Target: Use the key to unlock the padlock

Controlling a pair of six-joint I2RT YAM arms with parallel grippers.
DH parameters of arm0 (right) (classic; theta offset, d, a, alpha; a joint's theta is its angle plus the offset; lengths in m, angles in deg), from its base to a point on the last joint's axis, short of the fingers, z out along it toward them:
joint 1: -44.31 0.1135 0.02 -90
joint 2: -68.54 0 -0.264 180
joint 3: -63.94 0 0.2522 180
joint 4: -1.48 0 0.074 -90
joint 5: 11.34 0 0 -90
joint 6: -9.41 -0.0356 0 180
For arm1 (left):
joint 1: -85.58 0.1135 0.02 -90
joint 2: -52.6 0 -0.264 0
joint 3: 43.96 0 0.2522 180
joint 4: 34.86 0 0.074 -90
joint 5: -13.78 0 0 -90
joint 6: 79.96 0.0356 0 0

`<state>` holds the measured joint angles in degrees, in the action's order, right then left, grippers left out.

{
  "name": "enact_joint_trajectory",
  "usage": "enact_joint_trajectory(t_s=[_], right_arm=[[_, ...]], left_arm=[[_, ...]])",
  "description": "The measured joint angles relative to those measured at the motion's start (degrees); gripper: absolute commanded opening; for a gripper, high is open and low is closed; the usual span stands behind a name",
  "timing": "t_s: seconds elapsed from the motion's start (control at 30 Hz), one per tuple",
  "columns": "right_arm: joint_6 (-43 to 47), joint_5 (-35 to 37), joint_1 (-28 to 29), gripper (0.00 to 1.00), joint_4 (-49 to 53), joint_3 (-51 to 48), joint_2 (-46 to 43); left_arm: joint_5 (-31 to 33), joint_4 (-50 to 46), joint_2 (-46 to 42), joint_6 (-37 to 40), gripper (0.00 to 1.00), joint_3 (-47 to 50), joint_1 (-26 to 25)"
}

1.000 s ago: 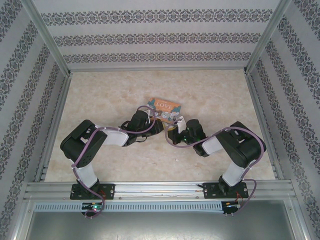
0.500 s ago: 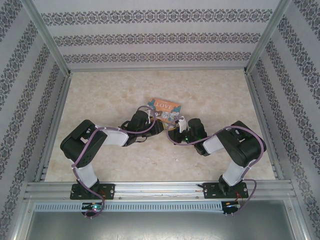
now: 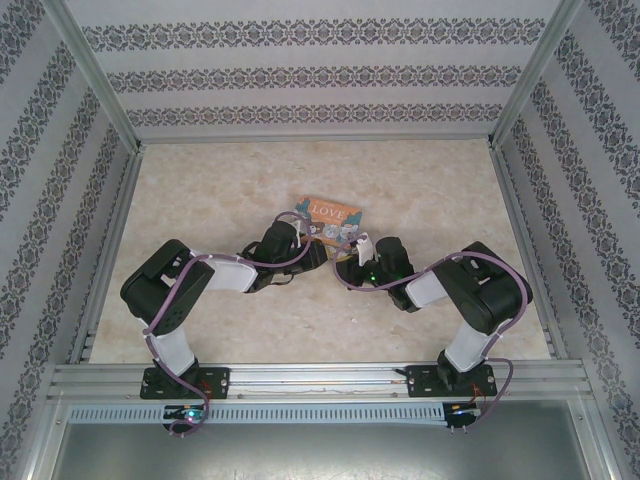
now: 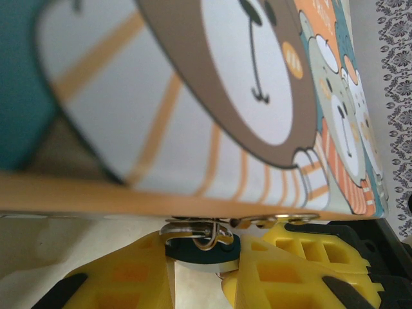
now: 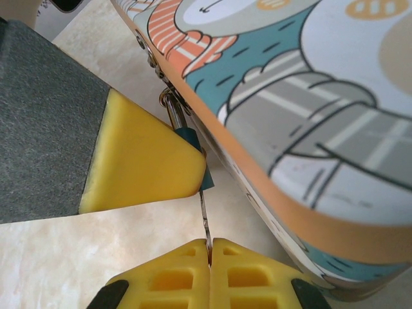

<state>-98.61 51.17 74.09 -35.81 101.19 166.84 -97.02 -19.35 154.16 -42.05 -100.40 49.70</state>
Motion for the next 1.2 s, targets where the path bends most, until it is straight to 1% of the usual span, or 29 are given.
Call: enact_joint_trajectory(t_s=[0.8, 1.2], right_arm=[[0.68, 1.53, 0.85, 0.0, 2.01, -0.39, -1.51], [7.08, 4.37, 1.53, 0.0, 7.15, 1.03, -4.0]], left_arm=[[-1.11, -0.66, 0.0, 0.39, 0.23, -0.11, 0.02], [-1.84, -0.63, -0.28, 1.07, 0.23, -0.11, 0.37]])
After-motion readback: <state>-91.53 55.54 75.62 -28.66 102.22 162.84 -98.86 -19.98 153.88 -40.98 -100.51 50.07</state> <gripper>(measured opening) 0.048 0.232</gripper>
